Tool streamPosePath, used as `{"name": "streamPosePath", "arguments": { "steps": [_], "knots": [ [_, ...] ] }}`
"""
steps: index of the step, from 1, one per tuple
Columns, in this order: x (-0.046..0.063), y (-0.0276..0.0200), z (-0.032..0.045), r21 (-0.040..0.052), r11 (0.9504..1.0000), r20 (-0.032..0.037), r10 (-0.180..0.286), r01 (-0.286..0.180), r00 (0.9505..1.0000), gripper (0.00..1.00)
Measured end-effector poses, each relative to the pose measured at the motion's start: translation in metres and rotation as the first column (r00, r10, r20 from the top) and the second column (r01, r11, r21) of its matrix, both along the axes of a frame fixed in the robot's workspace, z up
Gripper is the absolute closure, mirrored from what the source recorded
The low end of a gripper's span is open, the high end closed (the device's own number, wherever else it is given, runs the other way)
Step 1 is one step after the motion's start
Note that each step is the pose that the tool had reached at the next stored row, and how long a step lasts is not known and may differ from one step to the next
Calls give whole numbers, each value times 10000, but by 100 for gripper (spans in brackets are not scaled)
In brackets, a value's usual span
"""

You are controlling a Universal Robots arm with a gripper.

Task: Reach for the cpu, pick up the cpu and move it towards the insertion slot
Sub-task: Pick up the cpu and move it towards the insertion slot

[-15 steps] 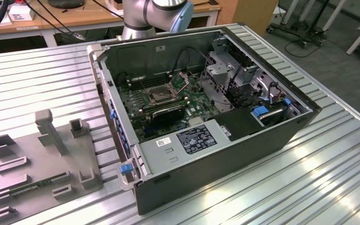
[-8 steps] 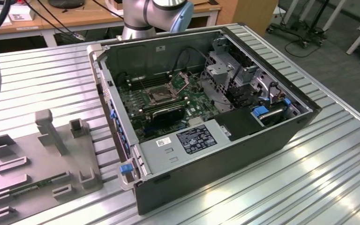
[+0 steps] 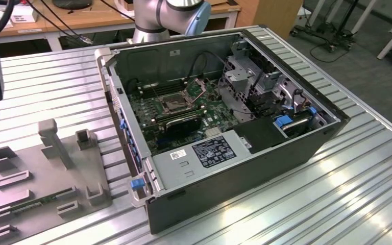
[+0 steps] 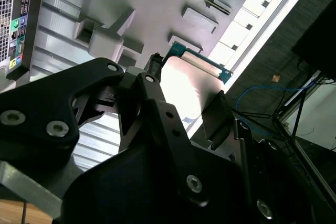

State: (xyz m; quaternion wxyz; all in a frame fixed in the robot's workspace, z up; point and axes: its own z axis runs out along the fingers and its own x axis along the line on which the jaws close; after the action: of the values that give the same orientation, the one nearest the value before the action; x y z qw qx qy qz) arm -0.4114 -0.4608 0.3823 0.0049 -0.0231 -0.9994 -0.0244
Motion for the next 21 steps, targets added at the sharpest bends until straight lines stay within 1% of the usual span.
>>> {"name": "streamPosePath", "arguments": {
  "steps": [21],
  "knots": [
    [79,0,0,0,10000,0,0,0,10000,45]
  ]
}}
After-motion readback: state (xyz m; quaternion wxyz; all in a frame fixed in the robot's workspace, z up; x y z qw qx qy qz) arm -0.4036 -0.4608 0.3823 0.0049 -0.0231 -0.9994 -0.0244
